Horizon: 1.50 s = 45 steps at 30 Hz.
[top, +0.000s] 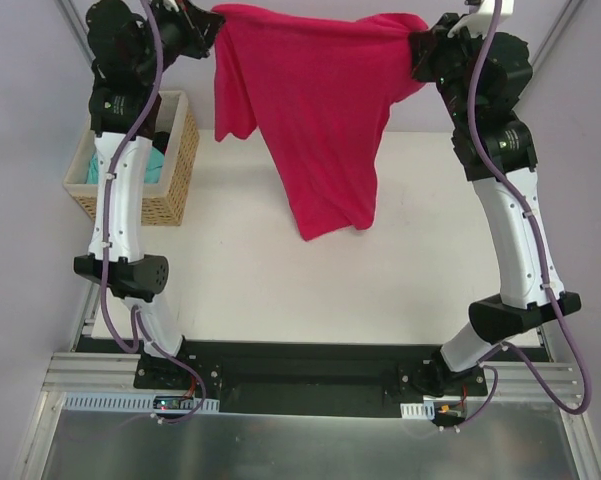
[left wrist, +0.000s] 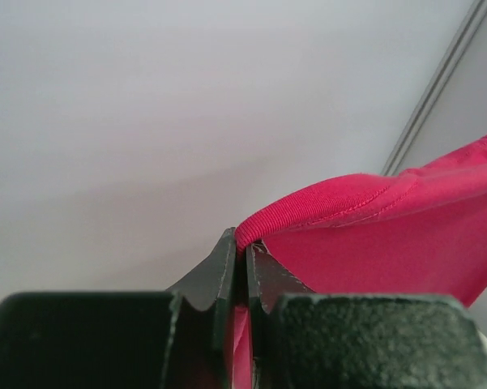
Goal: Fold and stack the t-shirts
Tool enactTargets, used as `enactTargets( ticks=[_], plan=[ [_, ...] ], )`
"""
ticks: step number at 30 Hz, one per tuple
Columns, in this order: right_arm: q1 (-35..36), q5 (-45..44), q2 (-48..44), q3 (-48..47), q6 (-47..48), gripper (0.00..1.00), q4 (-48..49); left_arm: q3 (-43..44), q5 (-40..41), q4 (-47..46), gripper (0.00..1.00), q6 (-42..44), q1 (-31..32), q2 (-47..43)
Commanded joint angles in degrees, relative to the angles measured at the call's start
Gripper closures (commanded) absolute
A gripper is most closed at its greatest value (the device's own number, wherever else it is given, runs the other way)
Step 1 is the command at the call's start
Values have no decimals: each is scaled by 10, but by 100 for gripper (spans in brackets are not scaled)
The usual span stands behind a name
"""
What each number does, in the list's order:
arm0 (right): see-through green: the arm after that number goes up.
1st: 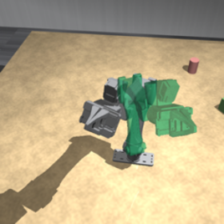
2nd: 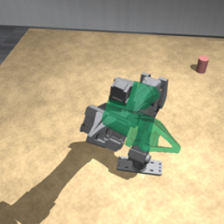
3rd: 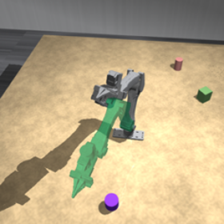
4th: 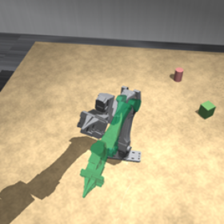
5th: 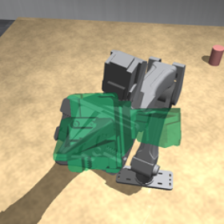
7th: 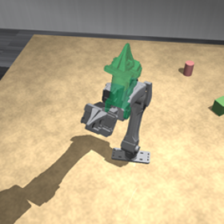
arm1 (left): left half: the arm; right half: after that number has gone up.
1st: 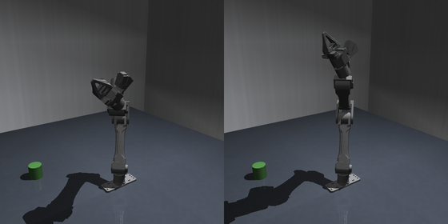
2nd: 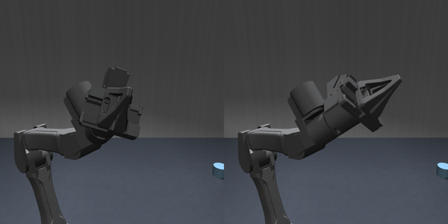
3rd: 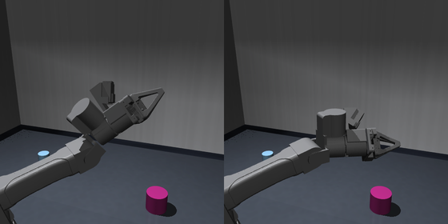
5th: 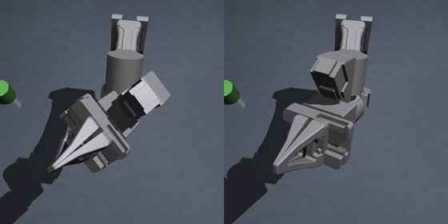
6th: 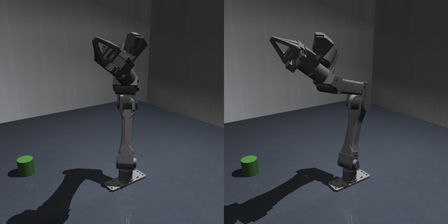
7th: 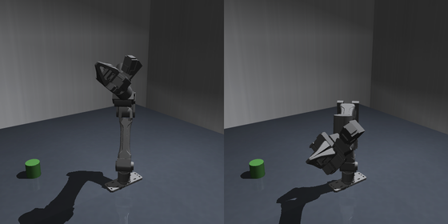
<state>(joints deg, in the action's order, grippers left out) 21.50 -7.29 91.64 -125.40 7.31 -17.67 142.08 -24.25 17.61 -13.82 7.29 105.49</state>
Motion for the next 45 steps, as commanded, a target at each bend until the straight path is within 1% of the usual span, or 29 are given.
enactTargets(
  ticks=[1,4,8,11,12,14,15,16,18,19,22,24,25,27,28,29,30,31,33,34,35,36,37,39,40,41,42,43,45],
  plan=[
    [-5,-48,-18,-30,52,99,71,11,-47,-95,100,13,-18,-34],
    [-6,-48,-43,-3,59,99,84,-15,-65,-115,100,-3,-17,-32],
    [-5,-44,-81,58,56,99,71,-74,-85,-169,100,-69,-3,-12],
    [-5,-51,-122,75,55,99,21,-100,-87,-174,100,-82,48,29],
    [-5,-40,-152,82,53,99,6,-105,-86,-190,100,-85,87,40],
    [-5,-21,-188,95,54,99,-17,-115,-84,-222,100,-109,127,80],
    [-5,-5,-209,117,56,99,-18,-112,-84,-237,100,-122,163,95],
    [-4,6,-242,126,59,99,-15,-107,-79,-247,100,-151,183,129],
    [-2,51,-270,147,65,99,-5,-81,-74,-267,100,-183,209,164],
    [5,60,-279,147,63,99,-7,-77,-70,-279,100,-221,231,192],
    [21,117,-253,156,66,99,-36,-119,-48,-330,100,-260,248,220],
    [40,126,-225,172,74,99,-64,-185,-20,-327,100,-271,245,220],
    [67,120,-212,203,75,99,-73,-246,-8,-325,100,-270,240,211],
    [91,105,-171,240,70,99,-69,-307,7,-318,99,-262,230,197],
    [114,90,-158,259,60,99,-55,-335,11,-308,94,-260,222,187],
    [125,38,-127,296,51,99,-44,-378,7,-297,74,-264,202,184],
    [132,13,-108,301,33,99,-39,-398,0,-285,61,-270,187,177],
    [143,-9,-83,300,3,99,-46,-441,-11,-256,55,-291,171,169],
    [152,-52,-15,286,-20,99,-44,-506,-12,-253,48,-313,121,118],
    [163,-60,8,279,-29,99,-36,-569,-10,-253,44,-308,107,96],
    [167,-75,31,266,-53,99,-39,-597,-8,-251,18,-298,91,72],
    [170,-79,82,237,-64,99,-41,-620,-3,-241,16,-286,69,25],
    [172,-81,106,223,-71,99,-34,-647,6,-225,15,-263,59,3],
    [174,-88,162,165,-109,99,-41,-664,39,-147,14,-226,47,-56],
    [176,-71,221,142,-109,99,-49,-683,53,-125,13,-218,47,-76],
    [178,-42,251,108,-111,99,-65,-698,67,-109,13,-215,47,-96],
    [181,-34,277,79,-105,99,-76,-715,68,-108,13,-219,48,-133],
    [182,-28,331,21,-100,98,-93,-746,67,-108,13,-223,48,-149],
    [176,-12,375,-42,-90,99,-109,-772,55,-109,13,-234,50,-183]
  ],
)
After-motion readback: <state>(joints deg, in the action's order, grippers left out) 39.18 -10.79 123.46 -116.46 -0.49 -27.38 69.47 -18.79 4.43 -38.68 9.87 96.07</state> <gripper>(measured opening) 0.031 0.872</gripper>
